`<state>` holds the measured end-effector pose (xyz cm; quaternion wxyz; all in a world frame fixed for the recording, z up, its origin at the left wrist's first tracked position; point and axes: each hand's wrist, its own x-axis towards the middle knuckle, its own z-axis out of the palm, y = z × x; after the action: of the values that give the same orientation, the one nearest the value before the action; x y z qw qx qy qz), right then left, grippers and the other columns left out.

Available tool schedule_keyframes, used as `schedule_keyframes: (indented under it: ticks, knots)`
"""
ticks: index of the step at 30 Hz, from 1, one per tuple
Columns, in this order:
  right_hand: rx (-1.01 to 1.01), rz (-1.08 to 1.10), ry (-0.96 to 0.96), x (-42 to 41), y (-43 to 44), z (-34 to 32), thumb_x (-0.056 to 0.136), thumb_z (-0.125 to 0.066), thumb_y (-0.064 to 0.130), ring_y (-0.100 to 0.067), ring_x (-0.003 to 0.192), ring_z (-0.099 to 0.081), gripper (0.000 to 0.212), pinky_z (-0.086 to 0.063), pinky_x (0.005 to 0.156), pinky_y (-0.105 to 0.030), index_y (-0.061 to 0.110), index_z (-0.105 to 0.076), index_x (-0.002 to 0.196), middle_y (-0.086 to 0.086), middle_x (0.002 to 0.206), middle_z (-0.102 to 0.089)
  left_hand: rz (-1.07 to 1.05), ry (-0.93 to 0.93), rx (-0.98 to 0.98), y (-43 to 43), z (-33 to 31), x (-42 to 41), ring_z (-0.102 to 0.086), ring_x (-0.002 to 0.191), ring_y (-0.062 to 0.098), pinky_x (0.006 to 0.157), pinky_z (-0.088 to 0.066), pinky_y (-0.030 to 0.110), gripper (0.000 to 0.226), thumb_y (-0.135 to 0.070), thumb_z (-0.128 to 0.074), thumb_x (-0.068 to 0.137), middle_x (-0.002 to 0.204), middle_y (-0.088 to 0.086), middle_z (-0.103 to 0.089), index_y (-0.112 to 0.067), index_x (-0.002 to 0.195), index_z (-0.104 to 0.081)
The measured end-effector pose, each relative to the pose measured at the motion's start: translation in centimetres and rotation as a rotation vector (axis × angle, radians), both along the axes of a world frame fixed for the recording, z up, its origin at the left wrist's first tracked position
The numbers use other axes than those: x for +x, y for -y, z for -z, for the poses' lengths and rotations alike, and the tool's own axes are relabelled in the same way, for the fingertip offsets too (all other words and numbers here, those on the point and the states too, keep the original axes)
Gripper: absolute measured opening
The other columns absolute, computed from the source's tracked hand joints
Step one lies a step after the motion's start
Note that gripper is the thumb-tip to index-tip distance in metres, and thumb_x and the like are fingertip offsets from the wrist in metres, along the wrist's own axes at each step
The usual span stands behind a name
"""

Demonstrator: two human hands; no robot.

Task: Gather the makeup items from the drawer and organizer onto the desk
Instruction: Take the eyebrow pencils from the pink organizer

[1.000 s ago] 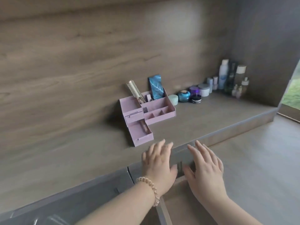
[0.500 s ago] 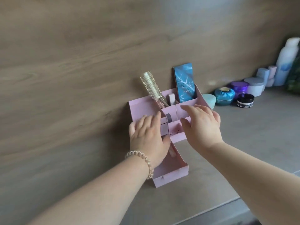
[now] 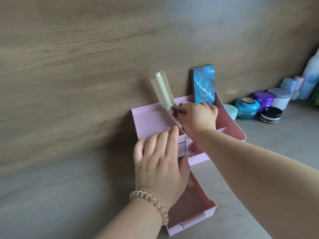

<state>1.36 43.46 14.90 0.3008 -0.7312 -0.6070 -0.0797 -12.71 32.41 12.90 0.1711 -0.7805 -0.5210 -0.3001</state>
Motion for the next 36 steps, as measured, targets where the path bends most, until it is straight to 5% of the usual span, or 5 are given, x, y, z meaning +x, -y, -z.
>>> schedule_keyframes:
  ticks: [9, 22, 28, 32, 36]
  knots:
    - [0.013, -0.008, -0.184, 0.8, -1.2, -0.6, 0.078, -0.057, 0.035, -0.024, 0.092, -0.058, 0.009, -0.027, 0.079, -0.035, 0.028, -0.058, 0.084, 0.004, 0.085, -0.068, -0.009, -0.031, 0.018, -0.2, 0.2, 0.1, -0.055, 0.114, 0.02, 0.102, -0.027, 0.04, 0.065, -0.046, -0.054, 0.076, 0.129, -0.002, -0.058, -0.018, 0.135, -0.048]
    - [-0.085, 0.039, 0.079, 0.0, -1.7, -0.9, 0.081, -0.054, 0.034, -0.03, 0.096, -0.049, 0.016, -0.025, 0.073, -0.037, 0.021, -0.06, 0.075, -0.004, 0.086, -0.064, -0.015, -0.041, 0.013, -0.4, 0.4, 0.0, -0.052, 0.115, 0.019, 0.105, -0.025, 0.04, 0.067, -0.047, -0.054, 0.076, 0.132, -0.003, -0.055, -0.019, 0.136, -0.045]
    - [0.108, 0.059, -0.386, 0.4, 0.1, -1.9, 0.083, -0.056, 0.037, -0.024, 0.085, -0.053, 0.013, -0.026, 0.075, -0.034, 0.027, -0.06, 0.075, 0.005, 0.075, -0.062, -0.011, -0.049, 0.044, -0.5, 0.5, -0.1, -0.05, 0.114, 0.019, 0.104, -0.024, 0.041, 0.068, -0.046, -0.056, 0.074, 0.132, -0.002, -0.055, -0.019, 0.136, -0.045]
    - [0.288, -0.051, -0.708, 1.4, 3.3, -3.0, 0.08, -0.063, 0.032, -0.015, 0.07, -0.059, 0.012, -0.049, 0.078, -0.035, 0.021, -0.066, 0.074, 0.008, 0.068, -0.065, -0.036, -0.072, 0.032, -0.5, 0.6, 0.1, -0.048, 0.116, 0.02, 0.104, -0.023, 0.042, 0.071, -0.045, -0.056, 0.073, 0.133, -0.001, -0.054, -0.018, 0.137, -0.043]
    - [0.306, -0.258, -0.985, 2.0, 9.1, -3.9, 0.086, -0.063, 0.014, 0.0, 0.064, -0.06, 0.007, -0.046, 0.066, -0.017, 0.015, -0.068, 0.081, 0.004, 0.072, -0.069, -0.036, -0.097, -0.009, -0.3, 0.5, -0.2, -0.044, 0.122, 0.021, 0.106, -0.022, 0.044, 0.074, -0.048, -0.054, 0.075, 0.137, 0.0, -0.051, -0.018, 0.14, -0.037]
